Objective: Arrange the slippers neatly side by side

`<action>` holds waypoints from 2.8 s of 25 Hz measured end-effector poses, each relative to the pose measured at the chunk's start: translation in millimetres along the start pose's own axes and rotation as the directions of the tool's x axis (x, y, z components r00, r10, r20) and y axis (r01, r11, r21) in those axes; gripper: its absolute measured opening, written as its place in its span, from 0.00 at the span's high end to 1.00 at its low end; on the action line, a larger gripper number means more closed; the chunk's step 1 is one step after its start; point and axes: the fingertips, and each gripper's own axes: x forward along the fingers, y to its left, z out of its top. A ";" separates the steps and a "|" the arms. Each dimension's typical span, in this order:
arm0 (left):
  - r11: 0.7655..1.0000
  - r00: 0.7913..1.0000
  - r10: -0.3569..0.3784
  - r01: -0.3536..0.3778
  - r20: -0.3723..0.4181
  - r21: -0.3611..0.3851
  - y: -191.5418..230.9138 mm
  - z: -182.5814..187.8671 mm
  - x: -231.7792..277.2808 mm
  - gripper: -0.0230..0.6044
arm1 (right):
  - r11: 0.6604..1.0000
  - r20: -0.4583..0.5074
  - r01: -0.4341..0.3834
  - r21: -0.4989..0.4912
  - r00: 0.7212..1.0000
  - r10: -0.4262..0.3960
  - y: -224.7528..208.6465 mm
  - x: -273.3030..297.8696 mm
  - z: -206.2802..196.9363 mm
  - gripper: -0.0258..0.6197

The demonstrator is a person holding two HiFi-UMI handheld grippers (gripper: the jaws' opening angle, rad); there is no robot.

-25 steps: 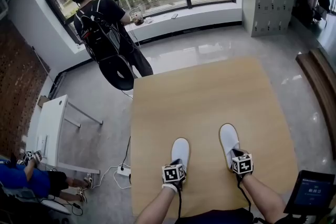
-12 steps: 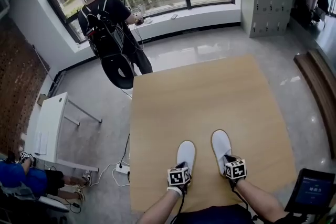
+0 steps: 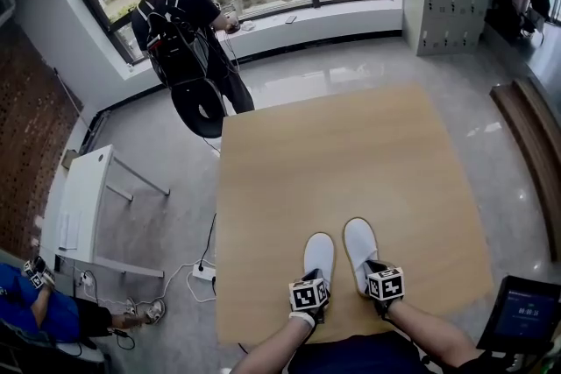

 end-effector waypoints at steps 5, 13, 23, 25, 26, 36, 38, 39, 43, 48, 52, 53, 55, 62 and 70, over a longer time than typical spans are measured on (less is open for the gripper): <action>0.998 1.000 0.017 -0.017 0.008 -0.065 -2.9 -0.5 -0.8 0.96 | 0.999 -0.002 -0.026 0.024 1.000 0.026 12.8 -1.6 -10.5 0.94; 0.994 1.000 -0.006 0.008 0.021 -0.107 -9.9 -1.7 8.0 0.96 | 0.997 0.000 -0.043 0.065 0.999 0.043 24.9 -0.1 -20.1 0.94; 0.975 1.000 -0.006 0.011 0.024 -0.222 -21.6 -7.3 8.8 0.96 | 0.983 0.004 -0.023 0.182 1.000 0.022 27.8 -2.9 -23.6 0.94; 0.966 1.000 -0.003 0.011 0.030 -0.259 -21.5 -7.2 9.0 0.96 | 0.980 0.006 -0.026 0.197 1.000 0.025 29.8 -4.1 -25.8 0.94; 0.963 0.999 -0.001 0.010 0.033 -0.271 -21.1 -6.8 9.1 0.96 | 0.979 0.005 -0.027 0.201 1.000 0.026 31.1 -4.6 -26.9 0.94; 0.965 0.999 -0.008 0.017 0.036 -0.262 -20.5 -2.5 11.8 0.96 | 0.983 -0.011 -0.035 0.180 0.999 0.038 35.5 -2.8 -30.4 0.94; 0.970 0.999 -0.015 0.022 0.030 -0.244 -21.4 -2.8 12.5 0.96 | 0.987 -0.021 -0.039 0.158 0.999 0.043 34.4 -1.6 -31.3 0.94; 0.971 0.999 -0.019 0.026 0.030 -0.238 -21.2 -2.1 11.9 0.96 | 0.988 -0.026 -0.045 0.146 0.998 0.050 34.7 -1.1 -31.0 0.94; 0.973 0.997 -0.046 0.058 0.058 -0.222 -23.6 9.2 -5.8 0.96 | 0.981 0.015 -0.137 0.141 0.991 0.136 46.3 -13.1 -13.8 0.94; 0.970 0.976 -0.148 0.175 0.160 -0.170 -35.9 38.5 -52.2 0.96 | 0.962 0.074 -0.243 0.127 0.969 0.235 56.7 -53.2 19.8 0.94; 0.961 0.949 -0.222 0.252 0.223 -0.116 -46.3 58.8 -94.2 0.96 | 0.940 0.159 -0.298 0.164 0.949 0.273 57.8 -89.9 49.9 0.94; 0.961 0.942 -0.241 0.266 0.232 -0.083 -51.6 63.0 -104.5 0.96 | 0.932 0.192 -0.319 0.172 0.939 0.286 60.5 -99.9 59.5 0.94; 0.954 0.925 -0.294 0.298 0.242 0.021 -68.6 70.9 -123.4 0.96 | 0.915 0.266 -0.361 0.180 0.913 0.308 68.9 -119.9 81.5 0.94; 0.895 0.862 -0.417 0.335 0.288 0.295 -125.4 101.7 -168.4 0.96 | 0.933 0.400 -0.358 0.032 0.860 0.316 93.1 -173.0 134.0 0.94; 0.853 0.843 -0.485 0.396 0.233 0.341 -152.9 95.6 -175.3 0.96 | 0.943 0.435 -0.286 -0.168 0.837 0.332 113.5 -193.2 146.1 0.94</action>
